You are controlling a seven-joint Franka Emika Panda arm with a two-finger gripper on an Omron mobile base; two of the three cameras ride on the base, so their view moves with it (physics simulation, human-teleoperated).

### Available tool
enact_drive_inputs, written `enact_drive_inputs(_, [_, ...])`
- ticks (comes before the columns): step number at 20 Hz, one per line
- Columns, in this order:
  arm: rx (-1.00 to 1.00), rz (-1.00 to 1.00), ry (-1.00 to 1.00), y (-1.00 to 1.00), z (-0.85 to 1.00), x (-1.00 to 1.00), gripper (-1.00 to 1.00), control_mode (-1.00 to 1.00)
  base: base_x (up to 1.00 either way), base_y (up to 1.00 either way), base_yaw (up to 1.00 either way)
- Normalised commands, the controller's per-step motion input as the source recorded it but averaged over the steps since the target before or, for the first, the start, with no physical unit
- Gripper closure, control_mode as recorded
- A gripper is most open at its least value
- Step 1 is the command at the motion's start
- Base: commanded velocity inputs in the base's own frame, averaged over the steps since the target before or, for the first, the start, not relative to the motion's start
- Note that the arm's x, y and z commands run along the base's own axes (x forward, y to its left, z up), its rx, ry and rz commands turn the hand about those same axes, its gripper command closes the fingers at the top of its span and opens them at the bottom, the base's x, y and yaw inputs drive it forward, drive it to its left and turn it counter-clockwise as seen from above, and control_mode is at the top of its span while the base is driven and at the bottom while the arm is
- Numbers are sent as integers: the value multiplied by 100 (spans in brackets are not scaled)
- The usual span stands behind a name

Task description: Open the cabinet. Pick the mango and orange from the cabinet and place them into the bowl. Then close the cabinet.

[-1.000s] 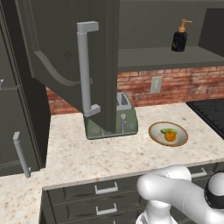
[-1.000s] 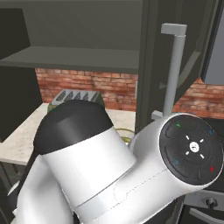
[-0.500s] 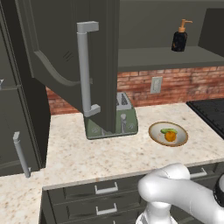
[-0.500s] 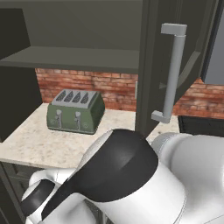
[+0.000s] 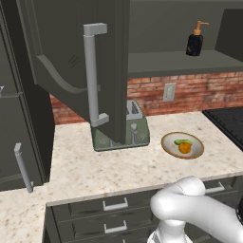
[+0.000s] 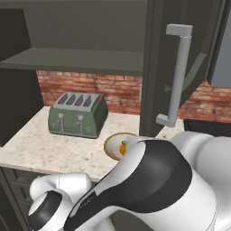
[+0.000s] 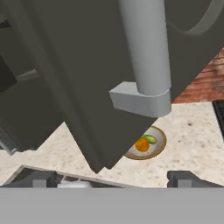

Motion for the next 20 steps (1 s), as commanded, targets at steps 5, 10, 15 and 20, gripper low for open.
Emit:
enact_drive_inputs(5, [3, 0, -14, -13, -10, 19, -100, -100, 0, 0, 0])
enact_drive_inputs(10, [4, 0, -16, -12, -1, 14, -100, -100, 0, 0, 0])
enact_drive_inputs(15, [5, 0, -15, -3, -4, 21, -100, -100, 0, 0, 0])
enact_drive_inputs(20, [6, 0, -14, 0, -11, 26, -100, -100, 0, 0, 0])
